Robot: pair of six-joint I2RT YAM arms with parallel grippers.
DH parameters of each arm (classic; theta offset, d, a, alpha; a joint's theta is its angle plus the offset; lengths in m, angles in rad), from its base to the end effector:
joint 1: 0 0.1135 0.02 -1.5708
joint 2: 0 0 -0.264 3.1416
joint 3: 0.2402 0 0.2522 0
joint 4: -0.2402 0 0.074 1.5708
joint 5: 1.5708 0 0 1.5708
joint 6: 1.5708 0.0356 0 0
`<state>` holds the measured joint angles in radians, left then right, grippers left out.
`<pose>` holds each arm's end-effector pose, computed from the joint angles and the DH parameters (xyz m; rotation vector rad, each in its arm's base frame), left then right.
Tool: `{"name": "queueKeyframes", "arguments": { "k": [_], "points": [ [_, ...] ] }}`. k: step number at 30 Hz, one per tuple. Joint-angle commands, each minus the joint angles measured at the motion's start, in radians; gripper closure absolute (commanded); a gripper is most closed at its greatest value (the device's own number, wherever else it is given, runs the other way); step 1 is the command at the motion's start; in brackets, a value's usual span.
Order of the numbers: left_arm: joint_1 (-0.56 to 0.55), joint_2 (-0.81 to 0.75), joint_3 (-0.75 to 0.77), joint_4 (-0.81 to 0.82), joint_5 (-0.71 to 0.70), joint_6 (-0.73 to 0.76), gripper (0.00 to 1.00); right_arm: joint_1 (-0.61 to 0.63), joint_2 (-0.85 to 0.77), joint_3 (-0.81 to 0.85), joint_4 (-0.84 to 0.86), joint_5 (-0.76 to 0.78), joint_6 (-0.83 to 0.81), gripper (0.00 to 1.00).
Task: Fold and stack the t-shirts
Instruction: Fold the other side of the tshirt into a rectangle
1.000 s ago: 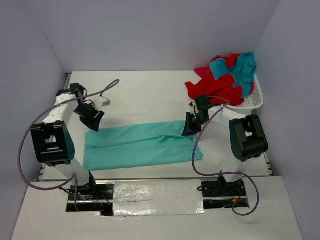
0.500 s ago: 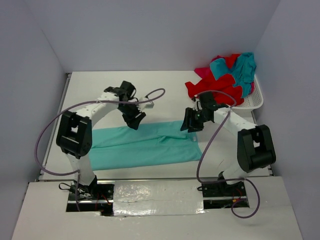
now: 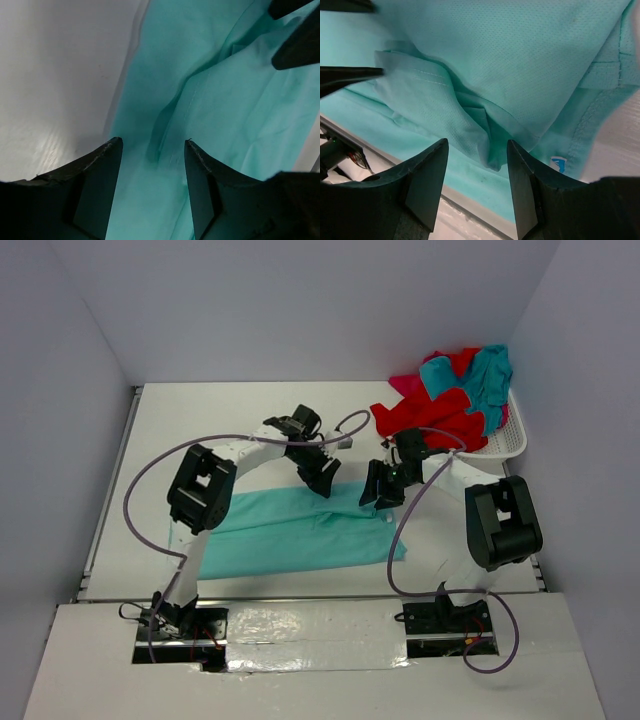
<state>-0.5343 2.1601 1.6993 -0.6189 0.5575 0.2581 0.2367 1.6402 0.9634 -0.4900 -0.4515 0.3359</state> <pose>0.3880 -0.2515 0.1859 1.1819 2.3393 -0.8313 0.2963 0.0874 0.1727 0.0073 2.7841 0.7736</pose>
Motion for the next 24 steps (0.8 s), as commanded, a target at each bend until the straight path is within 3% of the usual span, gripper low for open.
{"name": "queueKeyframes", "arguments": {
  "k": [1,5,8,12,13,15,18,21,22,24],
  "points": [
    [-0.013,0.056,0.057,-0.015,0.043,-0.083,0.35,-0.007,0.004,0.017,0.016,-0.001,0.002,0.42],
    [-0.026,0.066,0.066,-0.05,0.086,-0.071,0.36,-0.007,0.018,-0.005,0.014,-0.009,0.002,0.42],
    [-0.041,0.063,0.06,-0.056,0.097,-0.063,0.39,-0.007,0.015,-0.018,0.03,-0.019,0.005,0.49],
    [-0.05,0.063,0.056,-0.091,0.136,-0.036,0.51,-0.005,0.013,-0.006,0.013,-0.018,-0.006,0.62],
    [-0.05,0.061,0.063,-0.1,0.14,-0.03,0.59,-0.005,0.01,-0.005,0.01,-0.015,-0.006,0.66],
    [-0.05,0.055,0.085,-0.131,0.148,-0.01,0.69,-0.005,-0.005,-0.003,0.002,0.0,-0.011,0.83],
    [-0.049,0.049,0.12,-0.154,0.159,0.007,0.74,-0.007,-0.025,-0.005,-0.005,0.002,-0.017,0.91],
    [-0.05,0.044,0.141,-0.16,0.13,0.012,0.46,-0.005,-0.028,-0.012,-0.004,0.01,-0.018,0.88],
    [-0.047,0.044,0.146,-0.15,0.093,0.01,0.42,-0.007,-0.026,-0.014,-0.004,0.01,-0.02,0.88],
    [-0.043,0.044,0.151,-0.148,0.102,0.015,0.43,-0.007,-0.02,-0.015,-0.004,0.002,-0.018,0.89]
  ]
}}
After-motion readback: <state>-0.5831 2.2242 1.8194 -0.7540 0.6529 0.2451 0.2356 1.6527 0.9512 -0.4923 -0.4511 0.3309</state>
